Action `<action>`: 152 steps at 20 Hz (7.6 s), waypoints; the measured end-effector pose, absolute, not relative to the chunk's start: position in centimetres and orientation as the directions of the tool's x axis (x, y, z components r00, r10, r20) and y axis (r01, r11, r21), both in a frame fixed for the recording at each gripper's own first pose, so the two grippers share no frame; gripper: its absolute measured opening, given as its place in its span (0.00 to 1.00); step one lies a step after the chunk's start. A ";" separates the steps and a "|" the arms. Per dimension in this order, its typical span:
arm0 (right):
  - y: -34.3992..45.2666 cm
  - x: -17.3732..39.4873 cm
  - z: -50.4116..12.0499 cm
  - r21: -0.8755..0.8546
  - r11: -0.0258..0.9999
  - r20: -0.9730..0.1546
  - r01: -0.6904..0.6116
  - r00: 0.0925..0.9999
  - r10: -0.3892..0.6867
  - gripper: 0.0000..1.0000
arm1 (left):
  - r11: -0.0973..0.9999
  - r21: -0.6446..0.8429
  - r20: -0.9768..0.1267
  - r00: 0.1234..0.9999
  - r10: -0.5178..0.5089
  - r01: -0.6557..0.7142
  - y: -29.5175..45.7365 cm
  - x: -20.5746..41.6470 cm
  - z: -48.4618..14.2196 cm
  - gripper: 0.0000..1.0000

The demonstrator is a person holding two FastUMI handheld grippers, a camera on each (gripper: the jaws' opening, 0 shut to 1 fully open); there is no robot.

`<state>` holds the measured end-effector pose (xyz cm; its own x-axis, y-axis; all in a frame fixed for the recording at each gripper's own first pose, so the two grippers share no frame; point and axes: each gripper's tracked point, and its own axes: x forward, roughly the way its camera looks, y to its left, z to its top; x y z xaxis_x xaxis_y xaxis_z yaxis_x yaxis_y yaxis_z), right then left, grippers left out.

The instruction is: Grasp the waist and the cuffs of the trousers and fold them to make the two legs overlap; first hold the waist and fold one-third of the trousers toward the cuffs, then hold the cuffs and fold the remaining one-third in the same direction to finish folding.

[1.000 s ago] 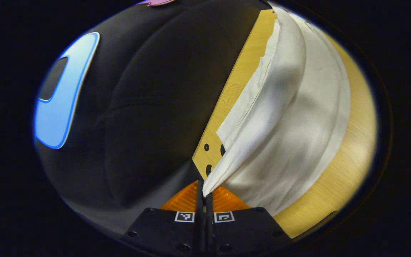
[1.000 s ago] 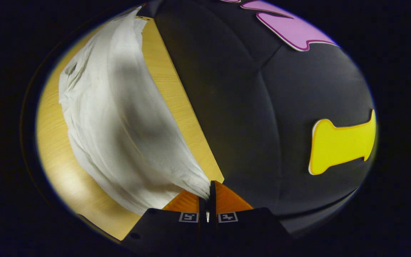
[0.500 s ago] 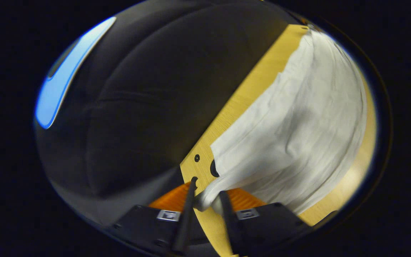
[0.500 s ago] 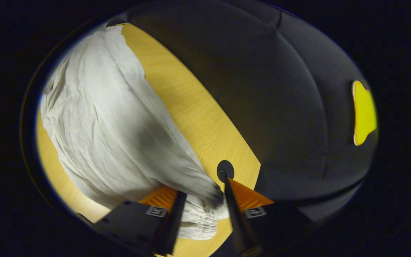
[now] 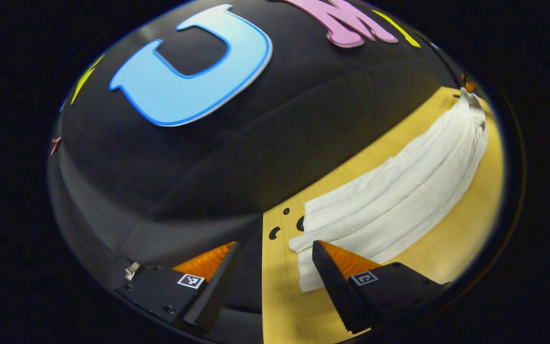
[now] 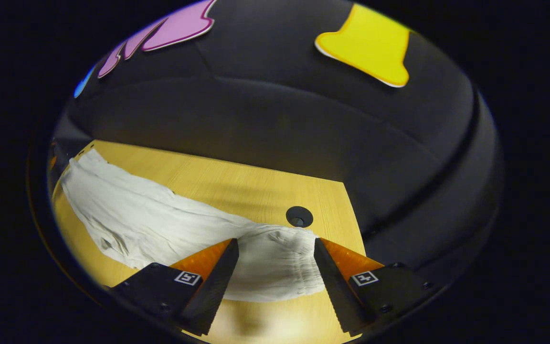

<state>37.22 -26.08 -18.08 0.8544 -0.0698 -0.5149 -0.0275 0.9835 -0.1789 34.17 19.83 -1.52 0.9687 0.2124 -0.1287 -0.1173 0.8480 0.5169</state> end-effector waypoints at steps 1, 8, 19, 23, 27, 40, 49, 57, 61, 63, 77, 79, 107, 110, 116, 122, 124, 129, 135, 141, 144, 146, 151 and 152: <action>-26.2 36.8 -17.8 -0.129 0.992 -0.511 0.004 0.857 -0.070 0.98 | 0.869 0.476 -0.118 0.969 0.218 -0.137 19.7 32.8 -1.2 0.95; -29.6 36.0 -20.2 0.128 0.957 -0.489 0.260 0.856 -0.167 0.98 | 0.936 0.260 -0.172 0.942 0.287 -0.238 20.7 23.2 -3.3 0.96; -31.6 35.8 -25.7 0.209 0.878 -0.527 0.431 0.806 -0.270 0.99 | 0.973 0.055 -0.283 0.931 0.231 -0.225 17.0 17.5 -8.5 0.97; -31.4 35.7 -25.8 0.256 0.855 -0.551 0.450 0.795 -0.253 0.99 | 0.976 0.030 -0.306 0.928 0.213 -0.214 15.9 16.8 -9.7 0.96; -31.4 35.8 -25.7 0.238 0.861 -0.534 0.449 0.801 -0.270 0.99 | 0.980 0.013 -0.318 0.928 0.193 -0.199 14.8 16.6 -10.2 0.98; -31.1 35.9 -26.1 0.286 0.840 -0.573 0.461 0.785 -0.235 0.12 | 0.963 -0.085 -0.350 0.912 0.213 -0.257 15.6 15.0 -11.7 0.98; -27.2 36.3 -15.5 0.161 0.955 -0.403 0.247 0.900 -0.165 0.11 | 0.962 -0.072 -0.307 0.924 0.230 -0.263 17.6 13.2 -10.1 0.98; -14.0 39.4 -6.5 0.087 0.996 -0.249 -0.024 0.967 0.045 0.11 | 0.935 -0.203 -0.291 0.930 0.225 -0.290 18.4 12.7 -11.1 0.98; -7.5 39.5 -5.1 0.135 0.981 -0.203 -0.136 0.966 0.162 0.11 | 0.913 -0.273 -0.263 0.936 0.233 -0.304 19.1 13.0 -11.4 0.94; -3.5 39.1 -6.0 0.171 0.969 -0.206 -0.177 0.956 0.211 0.11 | 0.895 -0.316 -0.244 0.939 0.243 -0.314 19.6 13.8 -11.4 0.96; 12.5 33.4 -19.2 0.254 0.859 -0.300 -0.445 0.807 0.508 0.29 | 0.880 -0.431 -0.126 0.979 0.161 -0.200 19.8 29.0 -9.9 0.96; 12.8 32.4 -19.6 0.298 0.848 -0.299 -0.438 0.801 0.519 0.44 | 0.899 -0.386 -0.129 0.977 0.172 -0.209 20.8 31.9 -9.7 0.96; -14.9 17.5 -22.4 0.110 0.994 -0.384 -0.021 0.921 0.062 0.98 | 0.984 -0.091 -0.432 0.896 0.101 -0.155 20.4 47.3 -17.9 0.66; -15.5 17.1 -22.5 0.064 0.998 -0.377 -0.017 0.925 0.040 0.98 | 0.988 -0.075 -0.430 0.898 0.089 -0.133 19.2 47.6 -17.9 0.36; -16.5 17.0 -23.4 0.037 0.999 -0.398 0.010 0.917 0.006 0.98 | 0.983 -0.118 -0.438 0.896 0.076 -0.141 18.6 47.0 -18.1 0.07; -16.8 16.7 -21.9 0.103 0.993 -0.397 0.056 0.918 -0.011 0.98 | 0.939 -0.230 -0.412 0.900 0.143 -0.255 17.3 45.1 -15.8 0.06; -16.9 16.4 -21.3 0.126 0.990 -0.391 0.070 0.920 -0.015 0.98 | 0.947 -0.211 -0.394 0.908 0.143 -0.240 17.2 44.2 -14.1 0.06; -17.4 15.2 -20.2 0.148 0.984 -0.383 0.098 0.923 -0.034 0.98 | 0.959 -0.220 -0.319 0.942 0.102 -0.178 14.8 42.6 -7.8 0.06; -18.6 13.1 -17.4 0.157 0.980 -0.356 0.121 0.933 -0.058 0.98 | 0.971 -0.223 -0.238 0.971 0.030 -0.084 8.9 41.3 -1.5 0.06; -20.0 11.2 -14.6 0.153 0.979 -0.332 0.134 0.940 -0.077 0.98 | 0.975 -0.215 -0.151 0.985 -0.081 0.048 -0.7 39.9 4.6 0.06; -20.1 10.1 -13.8 0.131 0.984 -0.335 0.124 0.939 -0.074 0.98 | 0.976 -0.192 -0.134 0.982 -0.131 0.104 -6.0 39.5 5.8 0.06; -20.2 9.0 -13.4 0.125 0.984 -0.337 0.123 0.938 -0.074 0.98 | 0.966 -0.198 -0.137 0.971 -0.197 0.168 -10.8 39.7 6.2 0.06; -20.4 6.7 -13.2 0.141 0.979 -0.330 0.146 0.939 -0.092 0.98 | 0.934 -0.222 -0.156 0.936 -0.316 0.279 -20.0 40.1 4.5 0.06; -20.5 6.3 -13.4 0.147 0.978 -0.334 0.150 0.938 -0.093 0.98 | 0.924 -0.239 -0.158 0.927 -0.341 0.299 -21.7 40.3 4.0 0.06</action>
